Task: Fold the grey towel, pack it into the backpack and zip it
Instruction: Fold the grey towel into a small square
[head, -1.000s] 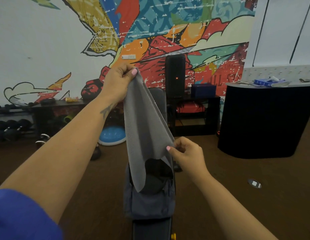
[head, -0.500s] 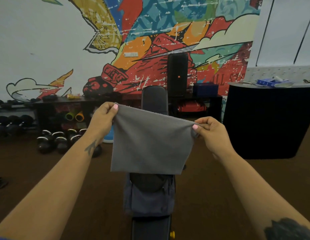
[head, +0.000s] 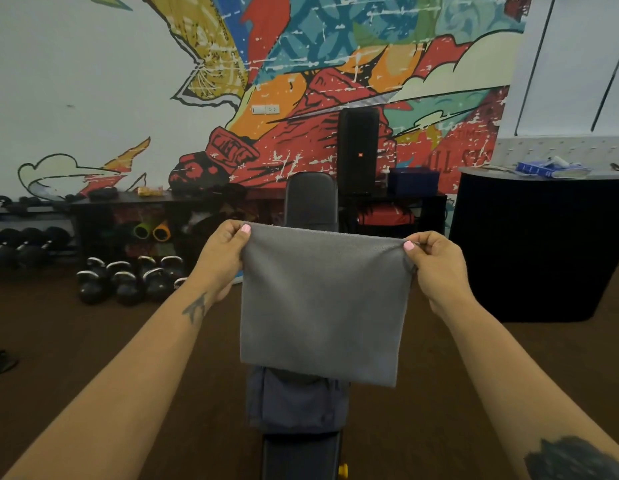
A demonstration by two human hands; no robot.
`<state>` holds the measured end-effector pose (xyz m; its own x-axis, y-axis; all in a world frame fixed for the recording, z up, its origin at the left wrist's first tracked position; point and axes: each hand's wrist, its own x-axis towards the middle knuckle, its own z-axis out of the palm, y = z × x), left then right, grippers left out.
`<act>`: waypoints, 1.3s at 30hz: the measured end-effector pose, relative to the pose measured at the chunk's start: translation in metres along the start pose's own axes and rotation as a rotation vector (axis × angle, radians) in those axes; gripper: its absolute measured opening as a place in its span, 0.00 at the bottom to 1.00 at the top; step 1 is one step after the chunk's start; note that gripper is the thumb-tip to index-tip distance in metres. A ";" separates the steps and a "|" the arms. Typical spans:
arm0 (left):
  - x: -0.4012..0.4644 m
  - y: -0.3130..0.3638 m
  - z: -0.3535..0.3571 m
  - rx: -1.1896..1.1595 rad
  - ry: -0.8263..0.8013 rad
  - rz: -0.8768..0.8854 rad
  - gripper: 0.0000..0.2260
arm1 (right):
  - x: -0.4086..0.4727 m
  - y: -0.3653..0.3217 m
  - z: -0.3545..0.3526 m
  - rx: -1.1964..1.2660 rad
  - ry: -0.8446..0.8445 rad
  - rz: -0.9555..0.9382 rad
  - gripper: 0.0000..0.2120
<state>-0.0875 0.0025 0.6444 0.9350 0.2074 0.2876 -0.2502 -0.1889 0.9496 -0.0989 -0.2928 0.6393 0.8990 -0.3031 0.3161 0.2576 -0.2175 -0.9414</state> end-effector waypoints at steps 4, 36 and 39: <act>-0.001 -0.006 -0.001 0.052 -0.005 -0.082 0.09 | 0.001 0.003 -0.005 0.015 -0.053 0.089 0.04; -0.061 0.037 0.095 -0.120 -0.249 -0.217 0.07 | -0.048 -0.029 0.042 -0.127 -0.017 -0.254 0.05; -0.063 0.041 0.093 -0.175 -0.313 -0.230 0.11 | -0.047 -0.028 0.039 -0.077 -0.097 -0.218 0.11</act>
<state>-0.1334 -0.1076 0.6539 0.9959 -0.0815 0.0393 -0.0394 0.0001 0.9992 -0.1348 -0.2360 0.6465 0.8561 -0.1514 0.4941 0.4245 -0.3392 -0.8395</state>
